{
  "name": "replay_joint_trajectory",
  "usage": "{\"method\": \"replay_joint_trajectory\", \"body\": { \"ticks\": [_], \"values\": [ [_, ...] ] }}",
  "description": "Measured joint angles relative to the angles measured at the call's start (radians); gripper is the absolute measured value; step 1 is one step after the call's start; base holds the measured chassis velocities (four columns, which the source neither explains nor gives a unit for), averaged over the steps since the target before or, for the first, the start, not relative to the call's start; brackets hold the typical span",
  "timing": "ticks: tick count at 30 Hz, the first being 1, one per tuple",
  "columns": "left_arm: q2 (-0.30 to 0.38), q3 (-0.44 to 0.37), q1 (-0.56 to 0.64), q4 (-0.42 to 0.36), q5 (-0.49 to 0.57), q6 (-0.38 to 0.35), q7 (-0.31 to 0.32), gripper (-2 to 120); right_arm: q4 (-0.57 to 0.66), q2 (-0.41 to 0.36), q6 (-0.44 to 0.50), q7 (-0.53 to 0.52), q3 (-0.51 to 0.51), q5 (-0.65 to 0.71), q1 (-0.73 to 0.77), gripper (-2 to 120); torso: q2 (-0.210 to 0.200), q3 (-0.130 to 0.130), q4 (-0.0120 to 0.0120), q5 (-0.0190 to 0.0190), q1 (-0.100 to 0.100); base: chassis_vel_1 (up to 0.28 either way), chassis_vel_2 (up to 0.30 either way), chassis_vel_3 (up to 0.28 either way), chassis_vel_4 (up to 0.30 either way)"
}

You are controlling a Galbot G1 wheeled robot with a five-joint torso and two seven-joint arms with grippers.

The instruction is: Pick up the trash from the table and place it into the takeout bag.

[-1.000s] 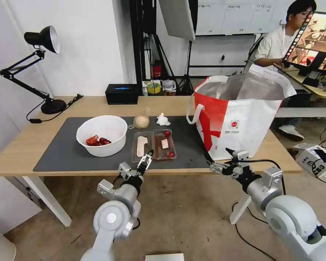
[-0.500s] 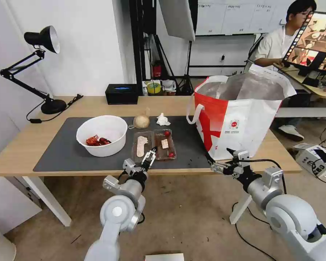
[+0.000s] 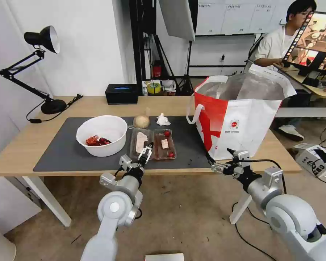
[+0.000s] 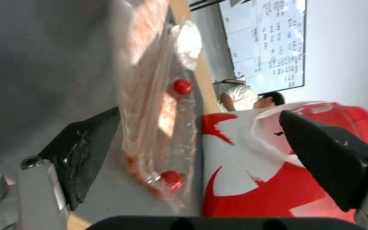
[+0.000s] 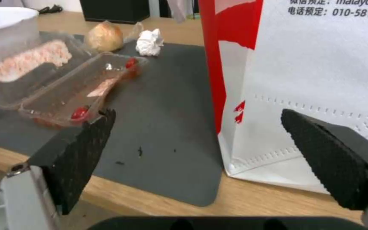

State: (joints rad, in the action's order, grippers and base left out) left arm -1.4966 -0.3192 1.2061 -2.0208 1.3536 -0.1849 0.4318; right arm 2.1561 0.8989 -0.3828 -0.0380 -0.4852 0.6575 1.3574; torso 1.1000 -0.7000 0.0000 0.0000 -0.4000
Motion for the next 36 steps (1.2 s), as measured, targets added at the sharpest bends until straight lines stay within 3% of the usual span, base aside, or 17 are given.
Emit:
{"method": "replay_joint_trajectory", "body": {
  "ticks": [17,36],
  "values": [
    [0.023,-0.022,-0.026,-0.045,0.048,0.017,-0.036,100,-0.007,-0.008,0.0,0.0,0.012,-0.002,-0.01,100,0.0,0.0,0.0001,0.0,0.0,0.0,0.0,0.0,0.0],
    [0.023,0.096,-0.099,0.039,-0.007,-0.01,-0.038,100,0.008,-0.011,0.0,0.002,-0.015,-0.001,0.005,100,0.0,0.0,-0.0001,0.0,0.0,0.0,0.0,0.0,0.0]
  ]
}}
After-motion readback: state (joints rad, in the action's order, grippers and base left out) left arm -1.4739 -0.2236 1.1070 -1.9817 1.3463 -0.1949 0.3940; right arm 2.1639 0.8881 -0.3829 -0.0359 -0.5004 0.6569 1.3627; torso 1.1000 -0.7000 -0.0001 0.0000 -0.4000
